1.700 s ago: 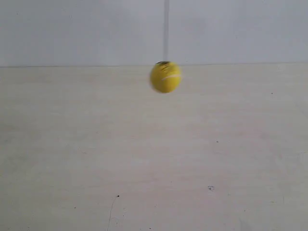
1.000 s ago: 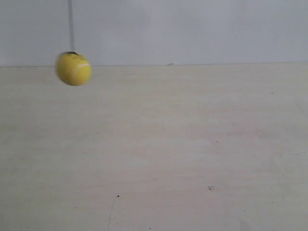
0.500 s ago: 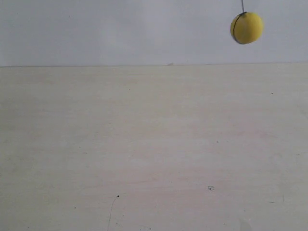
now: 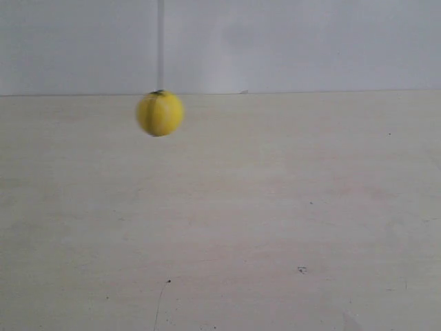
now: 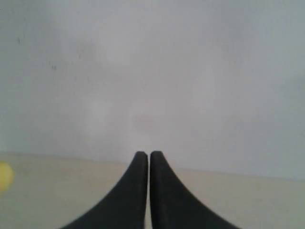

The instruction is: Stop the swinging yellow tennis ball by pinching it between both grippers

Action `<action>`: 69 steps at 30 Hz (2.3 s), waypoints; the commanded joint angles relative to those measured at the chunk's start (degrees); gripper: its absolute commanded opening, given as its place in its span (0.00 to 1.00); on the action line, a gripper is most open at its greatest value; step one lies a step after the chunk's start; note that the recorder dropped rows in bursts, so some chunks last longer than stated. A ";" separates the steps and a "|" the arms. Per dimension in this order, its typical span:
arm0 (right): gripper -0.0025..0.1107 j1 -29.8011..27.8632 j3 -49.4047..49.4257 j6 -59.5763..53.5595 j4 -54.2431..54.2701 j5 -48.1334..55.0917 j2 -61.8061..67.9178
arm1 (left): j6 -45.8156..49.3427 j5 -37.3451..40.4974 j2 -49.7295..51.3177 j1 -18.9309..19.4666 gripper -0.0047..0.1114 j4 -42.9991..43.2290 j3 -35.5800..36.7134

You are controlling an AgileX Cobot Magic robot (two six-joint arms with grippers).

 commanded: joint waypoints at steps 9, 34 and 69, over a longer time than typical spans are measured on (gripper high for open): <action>0.02 0.08 -6.74 -9.93 -7.57 -17.00 38.08 | 0.11 -6.81 18.75 0.22 0.08 13.00 -3.55; 0.02 0.08 -10.81 -11.08 -15.06 -26.03 48.04 | 2.84 -31.35 45.19 -1.70 0.08 24.29 -11.62; 0.02 0.08 -15.44 -16.00 -17.09 -25.52 48.17 | 6.62 -25.12 47.24 -6.07 0.08 22.26 -12.64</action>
